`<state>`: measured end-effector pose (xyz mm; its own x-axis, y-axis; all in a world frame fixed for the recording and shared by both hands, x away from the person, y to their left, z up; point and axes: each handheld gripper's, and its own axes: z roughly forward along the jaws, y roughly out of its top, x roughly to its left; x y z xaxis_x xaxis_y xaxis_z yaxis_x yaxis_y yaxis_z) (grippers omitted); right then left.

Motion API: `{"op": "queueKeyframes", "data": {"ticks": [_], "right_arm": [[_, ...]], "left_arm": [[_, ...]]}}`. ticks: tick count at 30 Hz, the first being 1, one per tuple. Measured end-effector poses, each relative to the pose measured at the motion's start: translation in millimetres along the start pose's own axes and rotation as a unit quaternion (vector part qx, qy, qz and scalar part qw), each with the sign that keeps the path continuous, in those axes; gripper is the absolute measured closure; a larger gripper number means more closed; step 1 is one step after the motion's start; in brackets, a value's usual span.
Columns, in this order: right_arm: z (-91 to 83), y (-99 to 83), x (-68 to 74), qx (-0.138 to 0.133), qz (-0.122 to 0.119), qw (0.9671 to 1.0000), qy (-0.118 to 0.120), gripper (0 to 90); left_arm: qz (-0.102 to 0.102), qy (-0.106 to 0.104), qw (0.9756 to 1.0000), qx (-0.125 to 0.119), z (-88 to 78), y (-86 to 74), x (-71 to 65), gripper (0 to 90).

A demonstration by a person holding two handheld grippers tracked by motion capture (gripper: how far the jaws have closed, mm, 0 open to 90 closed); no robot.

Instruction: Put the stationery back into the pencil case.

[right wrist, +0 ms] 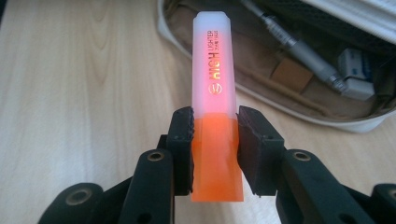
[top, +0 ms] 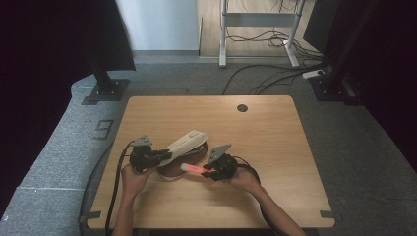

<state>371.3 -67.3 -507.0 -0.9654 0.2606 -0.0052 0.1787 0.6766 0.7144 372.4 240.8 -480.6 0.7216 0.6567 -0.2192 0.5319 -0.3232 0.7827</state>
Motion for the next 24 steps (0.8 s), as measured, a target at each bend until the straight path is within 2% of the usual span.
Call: {"op": "queueKeyframes", "data": {"ticks": [8,16,24], "right_arm": [[17.8,18.7,-7.6,0.018,-0.006,0.9997,-0.012,66.2],[42.0,33.4,-12.1,0.035,-0.017,0.9992,-0.012,66.2],[60.7,45.2,-13.1,0.04,-0.033,0.9986,-0.009,66.1]], "left_arm": [[0.0,-0.001,1.0,0.0,0.3,0.5,-0.7,77.0],[0.001,-0.004,1.0,0.002,1.3,0.9,-1.3,76.8],[0.001,-0.004,1.0,0.003,1.4,1.0,-1.5,76.8]]}}
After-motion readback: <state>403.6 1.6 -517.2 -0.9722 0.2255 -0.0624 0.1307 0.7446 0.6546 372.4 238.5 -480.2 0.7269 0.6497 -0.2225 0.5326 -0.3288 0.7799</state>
